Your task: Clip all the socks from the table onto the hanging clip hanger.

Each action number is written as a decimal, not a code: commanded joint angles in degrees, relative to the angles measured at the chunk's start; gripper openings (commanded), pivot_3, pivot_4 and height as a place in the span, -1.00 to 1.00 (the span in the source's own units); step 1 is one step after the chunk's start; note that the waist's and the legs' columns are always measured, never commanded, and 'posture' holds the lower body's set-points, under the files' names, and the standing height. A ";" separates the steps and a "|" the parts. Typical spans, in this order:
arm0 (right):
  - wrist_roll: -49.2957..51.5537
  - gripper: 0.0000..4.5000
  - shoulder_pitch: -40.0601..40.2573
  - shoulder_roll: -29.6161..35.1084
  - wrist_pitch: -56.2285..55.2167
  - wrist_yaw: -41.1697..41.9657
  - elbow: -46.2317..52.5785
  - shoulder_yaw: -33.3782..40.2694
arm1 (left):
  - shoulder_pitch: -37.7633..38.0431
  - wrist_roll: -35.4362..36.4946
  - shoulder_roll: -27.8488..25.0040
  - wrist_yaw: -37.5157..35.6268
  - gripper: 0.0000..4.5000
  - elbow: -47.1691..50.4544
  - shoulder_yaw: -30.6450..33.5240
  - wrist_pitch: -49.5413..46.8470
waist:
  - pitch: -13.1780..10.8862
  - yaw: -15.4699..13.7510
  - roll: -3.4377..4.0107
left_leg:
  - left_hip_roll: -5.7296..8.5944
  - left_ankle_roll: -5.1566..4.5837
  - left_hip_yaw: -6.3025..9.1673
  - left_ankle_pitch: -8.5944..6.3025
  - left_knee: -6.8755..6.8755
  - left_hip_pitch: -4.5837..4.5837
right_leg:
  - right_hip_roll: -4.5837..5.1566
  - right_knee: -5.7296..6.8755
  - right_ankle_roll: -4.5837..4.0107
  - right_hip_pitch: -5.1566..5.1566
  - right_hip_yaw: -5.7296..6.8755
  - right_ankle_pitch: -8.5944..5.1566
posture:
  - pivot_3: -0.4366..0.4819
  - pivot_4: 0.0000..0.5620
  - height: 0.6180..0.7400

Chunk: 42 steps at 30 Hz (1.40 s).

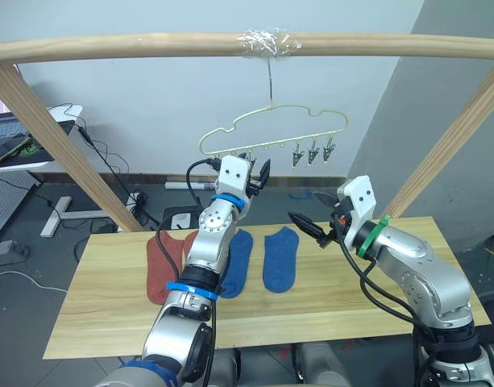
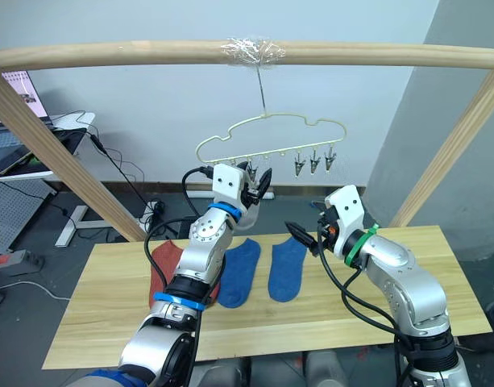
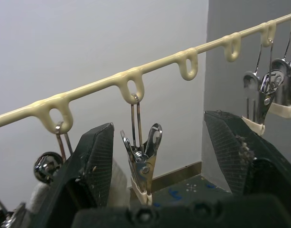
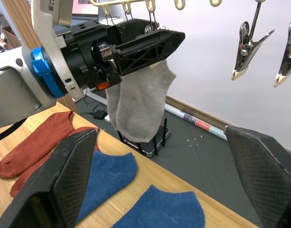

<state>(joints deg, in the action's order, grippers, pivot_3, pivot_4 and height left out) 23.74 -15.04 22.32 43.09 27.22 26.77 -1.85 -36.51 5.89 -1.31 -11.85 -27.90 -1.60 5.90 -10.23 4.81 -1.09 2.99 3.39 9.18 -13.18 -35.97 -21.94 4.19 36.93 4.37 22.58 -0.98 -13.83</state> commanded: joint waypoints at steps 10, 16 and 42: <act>0.64 1.00 -0.75 -0.02 -0.73 0.07 1.67 0.24 | -0.20 -0.09 0.34 0.07 -0.04 1.28 0.75 1.09 | 0.00 0.01 0.00 | 0.00 0.00 0.00 0.00 0.00 0.00 | 0.00 0.00 0.00 0.00 0.00 0.00 | -0.42 -0.48 1.00; 0.70 1.00 -0.75 -0.05 -0.75 0.10 1.59 0.30 | -0.36 -0.19 0.55 -0.10 -0.04 0.41 1.03 1.29 | 0.00 0.00 0.00 | 0.00 0.00 0.00 0.00 0.00 0.00 | 0.00 0.00 0.00 0.00 0.00 0.00 | -0.42 -0.47 1.00; 0.64 1.00 -0.45 -0.33 -0.98 0.05 1.39 0.18 | -0.43 0.07 1.79 -1.47 -0.04 1.85 0.91 1.00 | 0.00 0.00 0.00 | 0.00 0.00 0.00 0.00 0.00 0.00 | 0.00 0.00 0.00 0.00 0.00 0.00 | -0.42 -0.47 1.00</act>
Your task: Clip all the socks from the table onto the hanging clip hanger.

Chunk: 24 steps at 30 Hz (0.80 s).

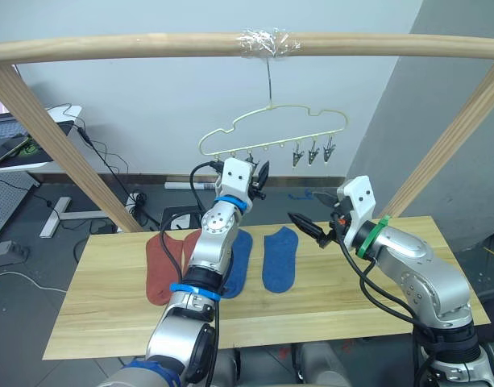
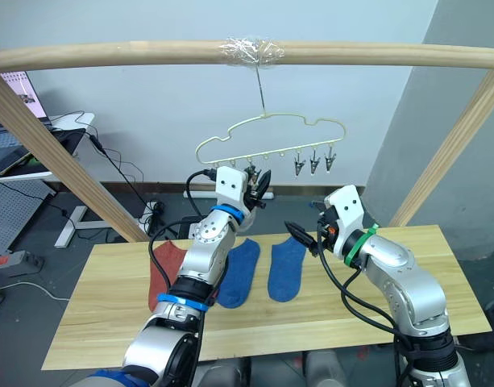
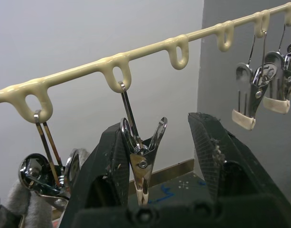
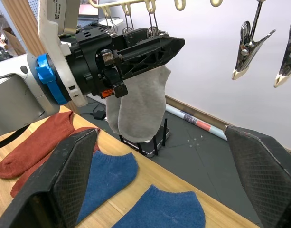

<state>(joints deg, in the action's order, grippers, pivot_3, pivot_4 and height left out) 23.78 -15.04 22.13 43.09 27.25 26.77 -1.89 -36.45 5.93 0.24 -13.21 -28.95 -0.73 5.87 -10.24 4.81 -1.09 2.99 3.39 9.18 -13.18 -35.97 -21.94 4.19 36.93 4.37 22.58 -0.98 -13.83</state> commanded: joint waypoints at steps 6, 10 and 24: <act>0.51 1.00 -0.52 -0.39 -1.04 -0.08 1.34 0.01 | -0.58 0.28 0.15 -0.15 -0.04 3.33 0.29 0.90 | 0.00 -0.01 0.00 | 0.00 0.00 0.00 0.00 0.00 0.00 | 0.00 0.00 0.00 0.00 0.00 0.00 | -0.41 -0.48 1.00; 0.53 1.00 -0.55 -0.47 -1.06 -0.07 1.29 -0.03 | -0.64 0.31 0.21 -0.15 -0.04 3.43 0.30 0.90 | 0.00 0.00 0.00 | 0.00 0.00 0.00 0.00 0.00 0.00 | 0.00 0.00 0.00 0.00 0.00 0.00 | -0.41 -0.48 1.00; 0.47 1.00 -0.57 -0.61 -1.15 -0.08 1.19 -0.29 | -0.06 1.95 0.90 -1.03 -0.88 4.74 1.20 0.07 | 0.00 -0.01 0.00 | 0.00 0.00 0.00 0.00 0.00 0.00 | 0.00 0.00 0.00 0.00 0.00 0.00 | -0.41 -0.47 1.00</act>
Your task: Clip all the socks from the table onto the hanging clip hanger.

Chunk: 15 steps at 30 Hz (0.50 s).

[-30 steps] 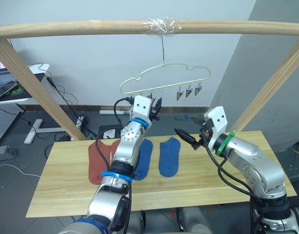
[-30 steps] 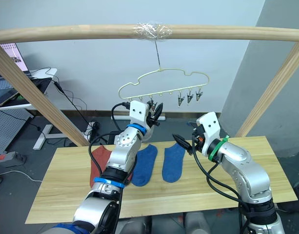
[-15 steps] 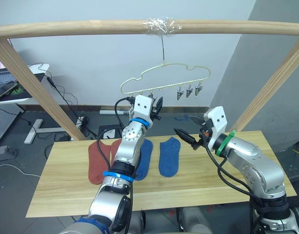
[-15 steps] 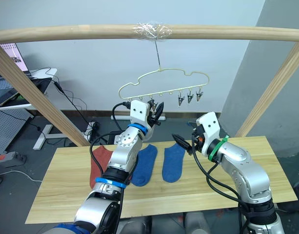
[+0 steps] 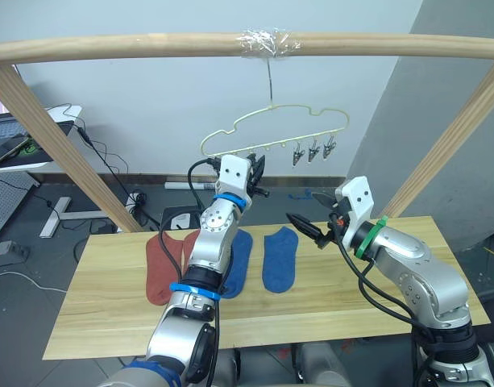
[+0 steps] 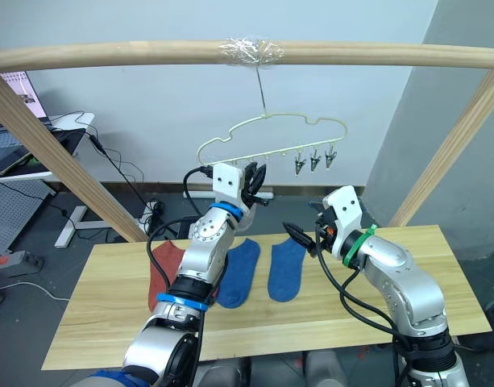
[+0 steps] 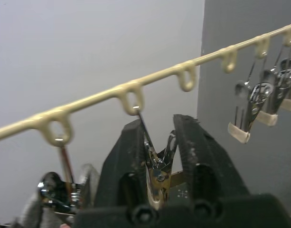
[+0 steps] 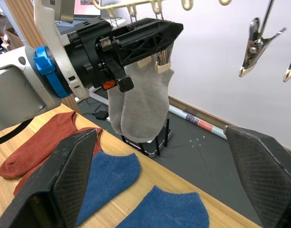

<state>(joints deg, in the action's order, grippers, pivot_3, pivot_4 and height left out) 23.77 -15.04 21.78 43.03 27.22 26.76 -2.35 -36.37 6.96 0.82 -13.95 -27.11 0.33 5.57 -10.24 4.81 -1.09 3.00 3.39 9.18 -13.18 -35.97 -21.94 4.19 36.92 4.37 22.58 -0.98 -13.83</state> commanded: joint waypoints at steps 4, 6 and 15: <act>-0.92 1.00 -0.87 -0.28 -1.37 -0.47 -0.43 -0.87 | 0.13 0.87 0.39 -0.39 -1.00 3.42 0.35 -0.24 | 0.00 0.00 0.00 | 0.00 0.00 0.00 0.00 0.00 0.00 | 0.00 0.00 0.00 0.00 0.00 0.00 | -0.41 -0.47 1.00; -4.36 1.00 -1.69 -0.13 -1.29 -2.27 -4.14 -3.05 | 0.41 0.90 0.23 -0.49 -1.00 4.15 0.34 -1.11 | 0.00 -0.01 0.00 | 0.00 0.00 0.00 0.00 0.00 0.00 | 0.00 0.00 0.00 0.00 0.00 0.00 | -0.40 -0.47 1.00; -20.55 1.00 -12.74 -5.54 -16.31 1.84 -39.84 -20.20 | 3.86 4.95 -1.95 -4.11 -1.00 13.60 0.73 -11.13 | -0.02 0.44 0.04 | -0.04 0.00 0.00 0.01 0.01 0.08 | -0.05 0.07 -0.02 0.01 -0.01 0.00 | -0.26 -0.48 1.00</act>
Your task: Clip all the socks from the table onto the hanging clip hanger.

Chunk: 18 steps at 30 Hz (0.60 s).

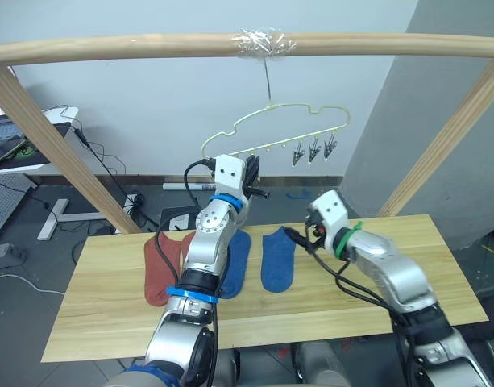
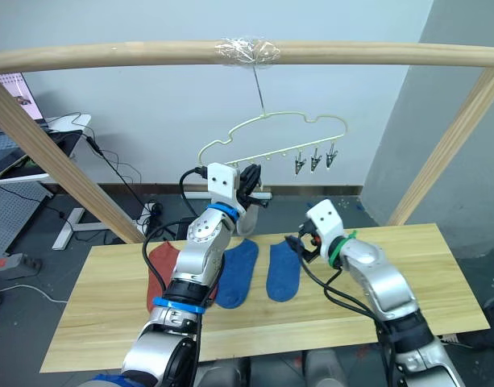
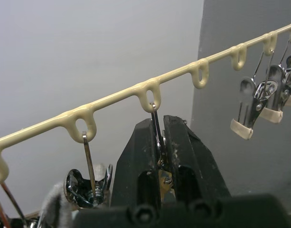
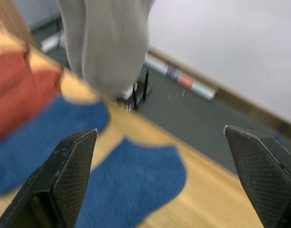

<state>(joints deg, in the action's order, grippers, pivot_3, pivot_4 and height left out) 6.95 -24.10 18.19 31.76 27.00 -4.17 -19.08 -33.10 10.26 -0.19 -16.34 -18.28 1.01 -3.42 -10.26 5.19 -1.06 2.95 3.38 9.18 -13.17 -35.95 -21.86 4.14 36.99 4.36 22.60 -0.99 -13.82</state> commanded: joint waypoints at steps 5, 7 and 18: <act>-10.10 1.00 -8.86 -4.77 -12.84 3.70 -28.91 -7.48 | 2.01 2.15 -2.06 -1.76 -1.00 8.55 0.01 -5.50 | 0.00 -0.68 0.00 | 0.03 0.01 0.05 0.00 -0.01 -0.02 | -0.01 -0.02 -0.08 -0.01 0.00 0.05 | -0.16 -0.48 1.00; -11.62 1.00 -10.14 -5.78 -14.98 3.86 -34.40 -7.60 | 2.59 1.97 -2.11 -1.40 -1.00 9.89 -0.20 -6.32 | 0.00 -0.97 0.00 | 0.08 0.01 0.06 0.00 -0.01 -0.01 | 0.02 -0.02 -0.20 -0.04 -0.01 0.12 | -0.14 -0.49 1.00; -13.25 0.12 -7.60 -7.99 -18.76 9.18 -40.01 -4.93 | 5.32 1.79 -1.85 -0.90 -1.00 13.96 -1.15 -9.22 | 0.04 -1.61 0.03 | 0.03 0.01 0.06 0.00 0.00 0.42 | -0.01 0.05 -0.02 -0.41 -0.02 0.01 | -0.11 -0.51 1.00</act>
<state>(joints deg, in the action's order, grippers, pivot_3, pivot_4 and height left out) -5.56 -33.47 10.02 12.87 35.17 -43.60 -24.02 -27.50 11.64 -1.93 -17.06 -6.38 -0.03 -12.56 -10.21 3.58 -1.03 2.99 3.40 9.24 -13.17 -35.97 -21.43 4.13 37.05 4.34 22.17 -1.00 -13.81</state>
